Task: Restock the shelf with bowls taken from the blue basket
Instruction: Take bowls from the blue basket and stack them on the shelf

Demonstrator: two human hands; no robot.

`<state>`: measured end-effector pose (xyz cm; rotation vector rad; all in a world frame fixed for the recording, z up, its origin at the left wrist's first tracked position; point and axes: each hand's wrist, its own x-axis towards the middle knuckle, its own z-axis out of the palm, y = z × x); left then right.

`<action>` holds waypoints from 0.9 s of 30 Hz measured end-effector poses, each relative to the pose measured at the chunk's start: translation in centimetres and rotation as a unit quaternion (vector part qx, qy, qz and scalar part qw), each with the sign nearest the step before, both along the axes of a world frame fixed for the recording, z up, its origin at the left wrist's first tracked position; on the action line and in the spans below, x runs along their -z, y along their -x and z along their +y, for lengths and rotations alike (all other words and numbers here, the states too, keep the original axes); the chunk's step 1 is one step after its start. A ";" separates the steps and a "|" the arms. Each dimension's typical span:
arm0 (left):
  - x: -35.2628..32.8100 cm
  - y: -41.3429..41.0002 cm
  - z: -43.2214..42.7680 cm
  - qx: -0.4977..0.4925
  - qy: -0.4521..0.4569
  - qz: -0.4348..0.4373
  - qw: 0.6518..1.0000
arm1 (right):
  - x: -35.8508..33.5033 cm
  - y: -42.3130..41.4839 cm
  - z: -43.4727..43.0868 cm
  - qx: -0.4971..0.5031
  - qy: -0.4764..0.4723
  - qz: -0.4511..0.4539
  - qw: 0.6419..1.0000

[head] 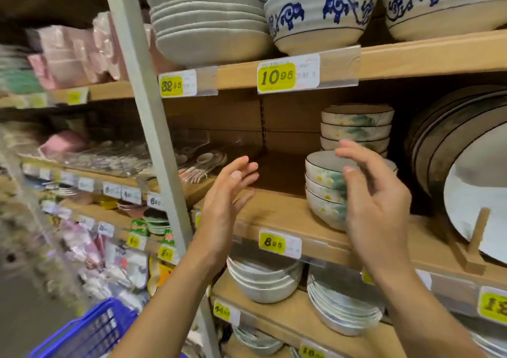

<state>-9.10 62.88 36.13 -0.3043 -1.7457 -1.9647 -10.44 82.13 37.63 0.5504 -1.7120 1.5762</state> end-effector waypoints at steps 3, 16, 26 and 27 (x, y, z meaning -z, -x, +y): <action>0.6 -3.5 -3.5 -0.040 -0.029 0.009 0.999 | 1.1 -2.0 -3.3 -0.035 -0.012 0.006 0.999; 11.6 -16.1 -26.2 -0.219 -0.059 -0.176 0.958 | 13.8 -7.3 -26.7 -0.220 -0.088 -0.268 0.934; 25.3 -16.0 -33.8 -0.204 -0.039 -0.411 0.888 | 30.7 -7.2 -36.0 -0.177 -0.356 -0.507 0.765; 26.7 -15.6 -33.9 -0.202 -0.032 -0.433 0.878 | 32.1 -7.0 -36.5 -0.171 -0.384 -0.516 0.746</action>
